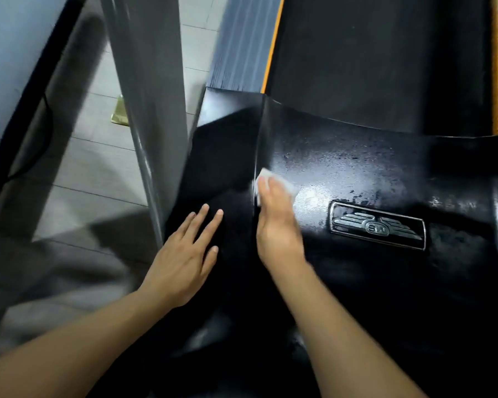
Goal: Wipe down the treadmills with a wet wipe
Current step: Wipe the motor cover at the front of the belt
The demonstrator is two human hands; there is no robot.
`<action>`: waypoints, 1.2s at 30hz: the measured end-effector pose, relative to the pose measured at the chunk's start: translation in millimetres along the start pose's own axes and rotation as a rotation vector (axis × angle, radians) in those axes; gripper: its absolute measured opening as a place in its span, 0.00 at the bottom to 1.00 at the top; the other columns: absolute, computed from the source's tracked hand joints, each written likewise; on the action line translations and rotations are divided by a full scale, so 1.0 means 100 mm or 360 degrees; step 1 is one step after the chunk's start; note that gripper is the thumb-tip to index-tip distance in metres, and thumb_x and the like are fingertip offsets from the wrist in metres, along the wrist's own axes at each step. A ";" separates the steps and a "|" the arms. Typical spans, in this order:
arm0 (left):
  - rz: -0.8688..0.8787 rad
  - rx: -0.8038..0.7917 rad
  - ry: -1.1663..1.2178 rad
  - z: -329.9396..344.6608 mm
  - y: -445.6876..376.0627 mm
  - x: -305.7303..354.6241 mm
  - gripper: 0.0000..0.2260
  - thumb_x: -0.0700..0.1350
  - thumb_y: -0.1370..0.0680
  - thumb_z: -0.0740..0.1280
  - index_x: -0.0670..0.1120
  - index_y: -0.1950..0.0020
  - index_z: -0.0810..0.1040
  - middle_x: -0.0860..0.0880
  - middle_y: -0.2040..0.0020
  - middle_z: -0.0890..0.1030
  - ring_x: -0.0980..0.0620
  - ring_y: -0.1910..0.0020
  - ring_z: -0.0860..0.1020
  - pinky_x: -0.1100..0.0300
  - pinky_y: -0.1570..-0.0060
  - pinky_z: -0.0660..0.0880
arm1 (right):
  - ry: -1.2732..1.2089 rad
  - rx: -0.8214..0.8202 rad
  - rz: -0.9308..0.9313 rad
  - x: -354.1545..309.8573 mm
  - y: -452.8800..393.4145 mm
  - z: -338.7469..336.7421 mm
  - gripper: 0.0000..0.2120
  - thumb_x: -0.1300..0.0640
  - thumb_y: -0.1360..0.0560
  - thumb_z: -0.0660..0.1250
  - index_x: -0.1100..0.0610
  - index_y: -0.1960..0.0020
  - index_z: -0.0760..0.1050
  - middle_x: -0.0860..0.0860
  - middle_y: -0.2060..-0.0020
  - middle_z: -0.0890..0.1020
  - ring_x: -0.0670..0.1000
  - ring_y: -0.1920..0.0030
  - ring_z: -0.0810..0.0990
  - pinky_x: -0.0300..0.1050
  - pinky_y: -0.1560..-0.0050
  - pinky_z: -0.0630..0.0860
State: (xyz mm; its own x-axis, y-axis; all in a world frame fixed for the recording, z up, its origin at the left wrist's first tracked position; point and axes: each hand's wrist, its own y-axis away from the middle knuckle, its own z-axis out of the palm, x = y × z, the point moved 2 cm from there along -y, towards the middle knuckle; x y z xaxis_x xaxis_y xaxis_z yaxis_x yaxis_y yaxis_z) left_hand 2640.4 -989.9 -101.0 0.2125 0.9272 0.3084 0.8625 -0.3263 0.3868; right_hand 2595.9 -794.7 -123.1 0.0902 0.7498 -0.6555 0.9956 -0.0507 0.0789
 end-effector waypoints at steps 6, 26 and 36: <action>-0.0012 -0.0018 0.0029 -0.05 -0.02 -0.38 0.33 0.65 0.20 0.45 0.58 0.17 0.41 0.50 0.16 0.45 0.49 0.17 0.49 0.59 0.23 0.47 | -0.0045 -0.0043 0.0186 0.12 -1.05 -0.02 0.23 0.56 0.19 0.50 0.55 0.27 0.71 0.55 0.31 0.74 0.58 0.30 0.71 0.48 0.26 0.66; 0.0394 -0.0243 0.0311 0.02 -0.03 -0.82 0.52 0.68 0.25 0.66 0.58 0.21 0.28 0.60 0.22 0.26 0.59 0.22 0.29 0.60 0.22 0.41 | 0.0724 -0.0481 -0.0511 -0.74 -2.21 0.72 0.31 0.53 0.21 0.43 0.64 0.21 0.55 0.65 0.22 0.59 0.63 0.22 0.57 0.56 0.21 0.51; 0.0402 -0.0221 0.0366 0.02 -0.02 -0.81 0.51 0.67 0.24 0.67 0.57 0.20 0.30 0.59 0.21 0.27 0.59 0.22 0.29 0.65 0.25 0.36 | 0.0855 -0.0124 -0.0138 -0.47 -2.04 0.51 0.24 0.55 0.16 0.49 0.63 0.22 0.59 0.61 0.23 0.64 0.60 0.23 0.60 0.54 0.24 0.54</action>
State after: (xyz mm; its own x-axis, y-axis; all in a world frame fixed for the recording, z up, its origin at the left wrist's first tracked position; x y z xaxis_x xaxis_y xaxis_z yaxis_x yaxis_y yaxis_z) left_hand 2622.3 -1064.0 -128.3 0.2883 0.7537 0.5907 0.7221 -0.5762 0.3827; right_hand 2389.6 -853.0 -146.7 -0.0382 0.9815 -0.1879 0.9921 0.0597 0.1104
